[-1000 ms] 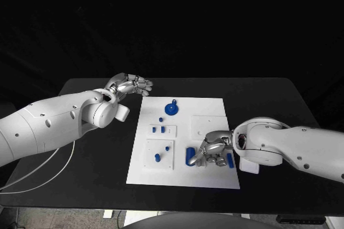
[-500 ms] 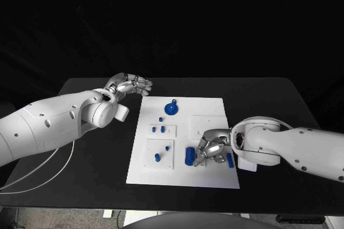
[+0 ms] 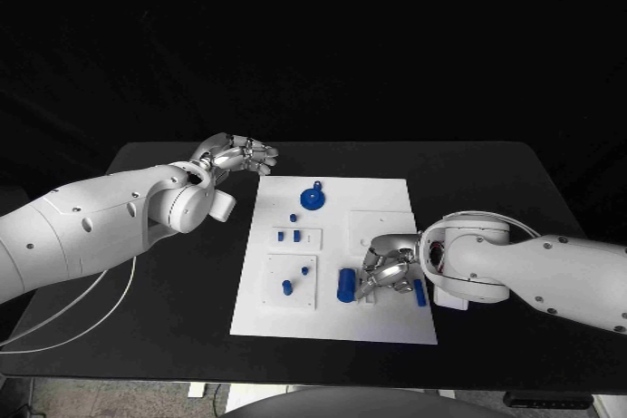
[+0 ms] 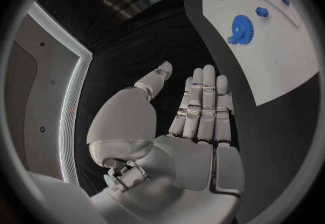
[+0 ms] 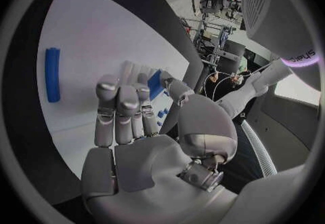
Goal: Assemble the parts on the task board
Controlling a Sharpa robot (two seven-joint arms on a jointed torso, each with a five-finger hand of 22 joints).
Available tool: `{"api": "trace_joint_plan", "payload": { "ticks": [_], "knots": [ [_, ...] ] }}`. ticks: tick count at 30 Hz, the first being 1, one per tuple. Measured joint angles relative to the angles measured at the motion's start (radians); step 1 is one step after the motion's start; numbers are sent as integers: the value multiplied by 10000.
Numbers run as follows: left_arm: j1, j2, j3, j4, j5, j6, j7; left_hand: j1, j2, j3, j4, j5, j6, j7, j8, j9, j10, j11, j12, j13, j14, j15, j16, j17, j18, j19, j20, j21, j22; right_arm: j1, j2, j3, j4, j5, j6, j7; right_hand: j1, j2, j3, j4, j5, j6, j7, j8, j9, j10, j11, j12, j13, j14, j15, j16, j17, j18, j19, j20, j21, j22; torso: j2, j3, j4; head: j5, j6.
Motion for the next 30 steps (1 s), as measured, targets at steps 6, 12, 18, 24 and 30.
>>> {"api": "trace_joint_plan", "payload": {
  "ticks": [6,12,18,24,30],
  "knots": [
    [0,-11,-2,0,0,1,-13,-11,11,28,27,0,0,0,0,0,0,0,0,0,0,0,0,9,0,0,0,0,0,0,1,0,-12,-26,47,-113,-459,-286,-124,256,0,5,-5,0,-1,52,20,0,0,1,1,1,12,34,33,33,0,0,0,3,-1,5,-20],
    [0,-18,-2,0,0,5,-25,-11,11,28,27,0,0,0,0,0,0,0,0,-1,0,0,0,9,0,0,0,0,8,0,0,0,2,-37,197,-213,-907,-662,-235,477,0,10,-10,0,-1,51,20,0,1,2,2,2,33,38,33,33,4,0,1,4,-4,9,-22],
    [0,-19,-4,0,0,9,-32,-11,11,28,27,0,0,0,0,0,0,0,0,8,0,0,0,17,0,0,0,0,8,0,21,0,13,-41,326,-243,-982,-736,-514,222,0,11,-11,-1,-2,51,20,0,1,2,2,3,50,39,11,14,42,0,2,5,-4,14,-33],
    [0,-30,-4,-1,0,15,-41,-11,11,28,27,0,0,0,0,0,0,0,0,7,0,0,0,17,0,0,0,0,7,-1,41,0,24,-46,353,-244,-981,-736,-568,169,0,11,-12,-1,-3,51,20,0,1,21,-15,3,50,40,-21,11,44,0,3,5,-3,4,-53],
    [0,-34,-6,0,-1,19,-48,-11,11,28,27,0,0,0,0,0,0,0,0,6,0,0,0,18,0,0,0,-7,16,-1,83,0,18,-72,317,-286,-1251,-466,-659,208,0,43,-45,-1,-7,51,21,0,2,53,-18,-38,60,41,-20,12,43,0,3,3,-1,5,-60]
  ]
}}
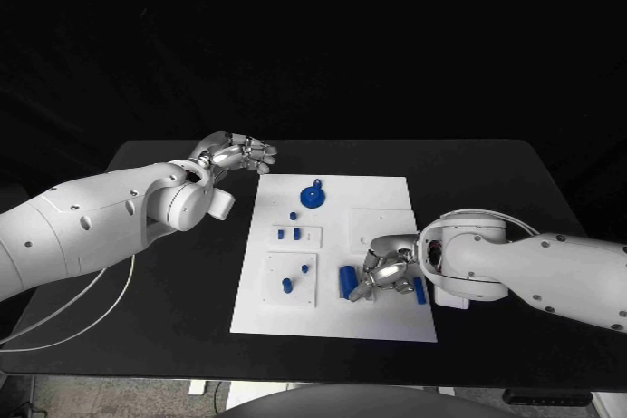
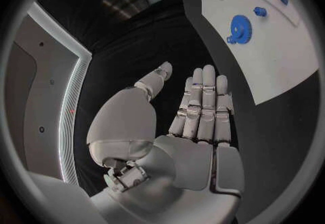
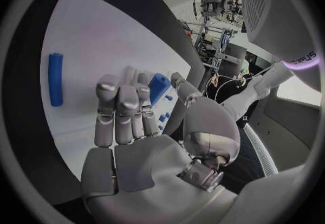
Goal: Assemble the parts on the task board
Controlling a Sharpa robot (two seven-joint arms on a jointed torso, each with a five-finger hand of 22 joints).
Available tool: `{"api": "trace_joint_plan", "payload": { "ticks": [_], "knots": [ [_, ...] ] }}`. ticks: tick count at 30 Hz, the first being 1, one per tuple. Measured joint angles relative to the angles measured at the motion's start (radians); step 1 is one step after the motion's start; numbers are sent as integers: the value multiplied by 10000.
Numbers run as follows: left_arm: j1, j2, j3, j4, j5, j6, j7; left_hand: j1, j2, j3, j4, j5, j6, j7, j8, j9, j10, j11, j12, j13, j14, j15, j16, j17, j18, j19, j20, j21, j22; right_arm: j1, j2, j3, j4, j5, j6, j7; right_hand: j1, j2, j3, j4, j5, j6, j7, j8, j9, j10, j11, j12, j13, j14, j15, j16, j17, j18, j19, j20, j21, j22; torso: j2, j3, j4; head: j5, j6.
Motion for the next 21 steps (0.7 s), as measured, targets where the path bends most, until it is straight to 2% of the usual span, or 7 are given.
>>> {"api": "trace_joint_plan", "payload": {
  "ticks": [2,6,8,15,20,21],
  "knots": [
    [0,0,0,0,0,2,-3,0,0,0,0,0,0,0,0,0,0,0,0,0,0,0,0,10,0,0,0,-33,0,0,16,0,-10,-32,-30,-24,-166,167,-45,46,0,12,12,0,-9,0,0,0,0,0,0,0,0,0,0,0,0,0,0,-1,0,9,-1],
    [0,0,0,1,-2,4,-10,0,0,0,0,0,0,0,0,0,0,0,0,-1,0,0,0,9,0,0,0,-33,0,0,39,0,-29,-82,-124,-88,-296,800,148,350,0,73,3,0,-11,36,-36,0,0,1,1,0,11,1,0,0,0,0,0,-2,0,14,-2],
    [0,-2,0,1,-2,5,-12,0,0,0,0,0,0,0,0,0,0,0,0,-1,0,0,0,9,0,0,0,-33,-1,0,58,0,-35,-94,-155,-109,-279,922,307,503,0,73,3,0,-10,36,-36,0,3,1,1,0,23,1,0,1,0,0,0,-1,0,15,-2],
    [0,-5,-2,1,-2,16,-19,0,0,-26,26,0,0,0,0,0,0,0,0,-2,0,0,0,18,0,0,0,-33,-2,-5,181,-2,-34,-104,-177,-133,-230,945,1165,710,-1,73,3,23,-22,36,-36,-1,26,2,2,1,37,1,0,1,49,0,-1,-3,-2,15,-24],
    [0,1,-2,-2,-2,23,-24,0,0,-26,26,0,0,0,0,0,0,0,0,-2,0,0,0,18,0,0,0,-32,8,-8,215,-3,-44,-119,-156,-153,-96,806,1565,703,-2,73,2,23,-11,36,-36,-1,38,2,2,2,38,3,0,2,92,0,-1,-3,-1,12,-36],
    [0,1,-2,-2,-2,24,-25,0,0,-26,26,0,0,0,0,0,0,0,0,-3,0,0,0,18,0,0,0,-32,8,-8,220,-3,-52,-121,-147,-162,-46,713,1607,661,-2,73,2,24,-6,36,-36,-1,38,2,3,2,37,5,0,2,92,0,-1,-3,-1,10,-39]
  ]
}}
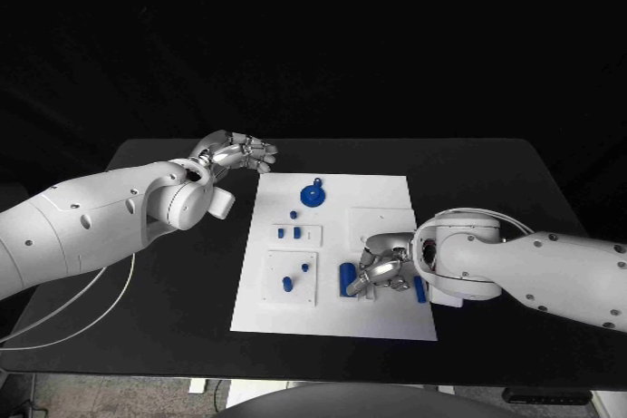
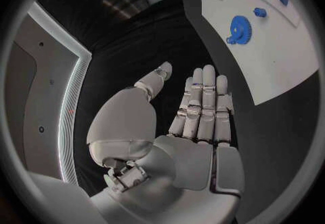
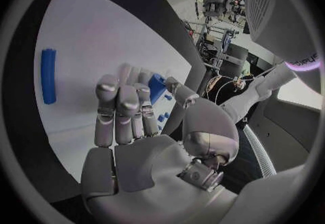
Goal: Assemble the parts on the task board
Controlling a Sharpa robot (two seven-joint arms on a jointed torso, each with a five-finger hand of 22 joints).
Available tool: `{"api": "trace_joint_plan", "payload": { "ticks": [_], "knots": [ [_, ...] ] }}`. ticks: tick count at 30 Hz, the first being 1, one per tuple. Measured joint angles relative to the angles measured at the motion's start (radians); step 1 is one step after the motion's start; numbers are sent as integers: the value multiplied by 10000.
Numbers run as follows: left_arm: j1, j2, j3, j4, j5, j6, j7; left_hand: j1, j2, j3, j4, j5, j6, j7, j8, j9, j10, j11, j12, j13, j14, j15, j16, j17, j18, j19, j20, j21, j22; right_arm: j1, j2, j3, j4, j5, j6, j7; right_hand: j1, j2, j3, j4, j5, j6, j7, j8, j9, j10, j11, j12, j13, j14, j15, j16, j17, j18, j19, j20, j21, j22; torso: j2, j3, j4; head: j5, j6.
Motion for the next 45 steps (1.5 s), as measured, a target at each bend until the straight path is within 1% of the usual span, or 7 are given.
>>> {"api": "trace_joint_plan", "payload": {
  "ticks": [4,10,15,18,25,36,45],
  "knots": [
    [0,-5,0,-1,0,4,-6,0,0,0,0,0,0,0,0,0,0,0,0,0,0,0,0,-1,0,0,0,0,0,7,24,12,-35,-7,29,-33,16,-210,85,-131,0,1,-2,7,24,0,0,0,9,0,0,0,0,15,0,0,0,0,0,0,1,-3,-11],
    [0,-7,-1,-1,0,11,-12,0,0,0,0,0,0,0,0,0,0,0,0,-1,0,0,-39,9,0,0,0,0,-1,14,69,20,-67,-15,90,-84,58,-250,56,-291,1,16,-17,10,47,0,0,0,10,0,0,1,-1,35,0,0,39,0,-1,1,0,0,-24],
    [0,-6,-2,-4,-3,32,-20,0,0,0,0,0,0,0,0,0,0,0,0,-2,0,0,-39,9,0,0,0,0,-1,17,87,24,-67,-28,143,-111,-23,-779,-141,-536,1,15,-18,10,41,0,0,1,20,0,1,1,-1,46,0,1,39,0,-1,2,0,-3,-52],
    [0,-4,-2,-4,-3,46,-25,0,0,0,0,0,0,0,0,0,0,0,0,-2,0,0,-39,10,0,0,0,0,8,17,87,28,-69,-32,168,-114,-198,-989,-635,-664,1,15,-19,10,42,0,0,1,25,0,1,2,-2,67,0,1,39,0,-1,2,0,-12,-61],
    [0,-4,-2,-2,-4,61,-29,0,0,0,0,0,0,0,0,0,0,0,0,8,0,0,-39,27,-1,0,0,0,7,18,82,29,-65,-37,191,-122,-502,-771,-1613,-1351,1,17,-22,11,110,0,0,-37,34,0,1,2,10,87,-54,-20,39,0,-3,2,-1,-16,-68],
    [0,-10,-4,-2,-4,72,-35,0,0,-24,23,0,0,0,0,0,0,0,0,6,0,0,-39,35,0,0,0,0,16,18,50,32,-63,-87,178,-179,-286,-296,-1663,-1487,1,27,-32,27,134,0,0,-38,32,0,1,-36,10,92,-55,-18,39,0,-2,6,-2,-1,-70],
    [0,-10,-6,-9,-4,75,-36,0,0,-24,24,0,0,0,0,0,0,0,0,5,0,0,-39,43,0,0,0,0,15,-5,-354,13,109,-21,-70,-100,-405,-451,-1663,-1487,1,-23,-19,-68,92,-1,0,-75,31,-2,2,-38,9,94,-71,-3,38,0,-2,3,-2,-13,-39]
  ]
}}
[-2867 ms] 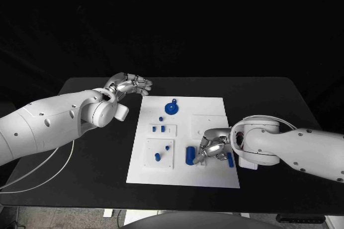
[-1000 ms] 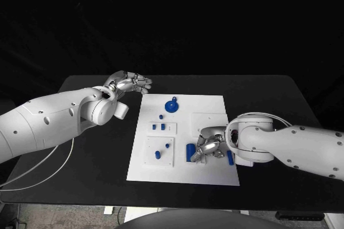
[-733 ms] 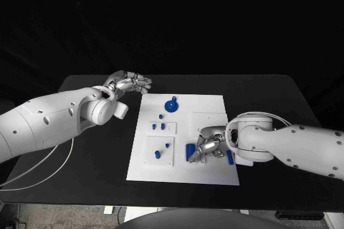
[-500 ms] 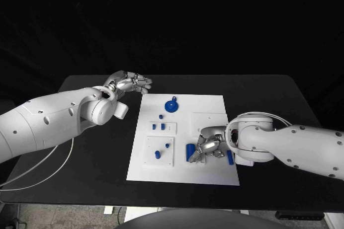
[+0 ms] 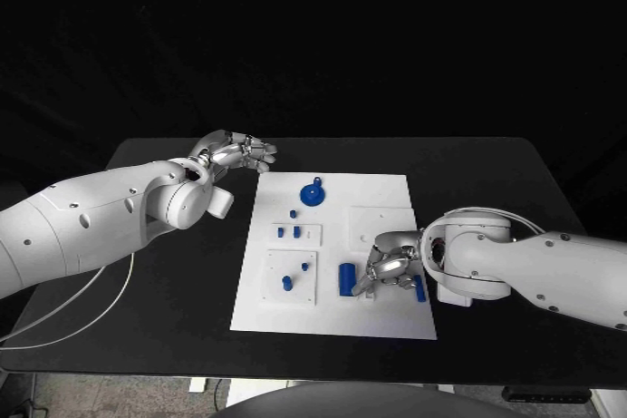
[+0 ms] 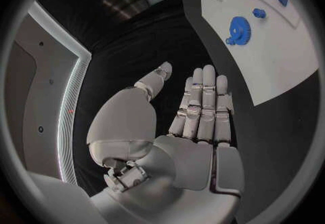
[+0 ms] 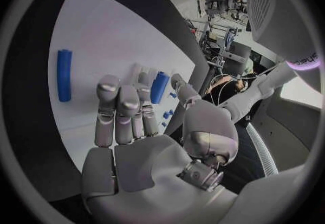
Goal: Assemble the parts on the task board
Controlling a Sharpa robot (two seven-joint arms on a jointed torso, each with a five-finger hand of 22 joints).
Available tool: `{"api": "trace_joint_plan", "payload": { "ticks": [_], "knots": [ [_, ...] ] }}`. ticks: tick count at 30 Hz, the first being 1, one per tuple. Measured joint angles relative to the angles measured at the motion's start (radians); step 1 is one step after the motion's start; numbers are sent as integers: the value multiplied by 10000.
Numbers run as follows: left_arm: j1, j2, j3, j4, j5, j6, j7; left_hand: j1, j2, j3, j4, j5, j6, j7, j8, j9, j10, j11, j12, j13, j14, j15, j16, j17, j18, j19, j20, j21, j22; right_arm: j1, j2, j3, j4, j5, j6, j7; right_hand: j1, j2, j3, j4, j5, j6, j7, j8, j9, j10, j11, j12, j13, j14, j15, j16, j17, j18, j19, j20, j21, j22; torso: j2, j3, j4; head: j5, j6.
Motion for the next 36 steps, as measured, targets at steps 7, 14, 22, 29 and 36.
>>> {"api": "trace_joint_plan", "payload": {
  "ticks": [7,14,22,29,36],
  "knots": [
    [0,7,-2,-50,0,1,-3,0,0,0,0,0,0,0,0,0,0,0,0,-1,35,35,0,0,-1,0,0,0,10,232,-456,438,261,367,-189,193,-1,-47,-13,47,0,0,0,0,6,0,0,0,-1,0,0,-41,-1,0,0,1,-38,0,-2,5,-7,7,58],
    [0,55,-4,-51,0,2,-4,0,0,0,0,0,0,0,0,0,0,0,0,-1,35,35,0,8,-1,0,0,0,9,656,-916,519,-123,636,-235,194,156,109,112,58,0,-34,32,0,-1,-1,0,0,-2,0,0,-41,-5,1,23,-20,-83,0,-9,5,-7,-105,145],
    [1,65,-4,-38,-1,5,-4,-41,-41,0,0,0,0,0,0,0,0,0,0,-2,35,35,0,17,-1,0,0,0,18,675,-1711,505,-299,621,-290,-55,738,60,647,68,0,-253,107,-100,9,-56,56,-38,18,-16,15,-120,-31,0,37,-34,-136,0,-2,-1,-2,-368,185],
    [1,77,-4,14,-2,5,-1,-41,-40,-22,22,0,-27,-26,0,0,0,0,0,-3,35,35,-39,18,-1,0,0,-38,17,688,-2148,356,-122,541,218,-562,738,60,718,139,0,-321,141,-100,53,-250,140,-147,-32,-62,58,-312,-108,2,-89,92,-289,0,0,5,-1,-472,182],
    [1,94,-5,19,-4,7,4,-41,-40,-22,22,0,-26,-27,0,0,-36,36,0,-3,35,35,-39,27,-1,0,0,-38,26,648,-2271,39,199,325,351,-843,738,60,774,255,0,-324,143,-100,99,-253,144,-185,-38,-62,58,-361,-108,6,-124,127,-346,0,-2,6,-22,-587,194]
  ]
}}
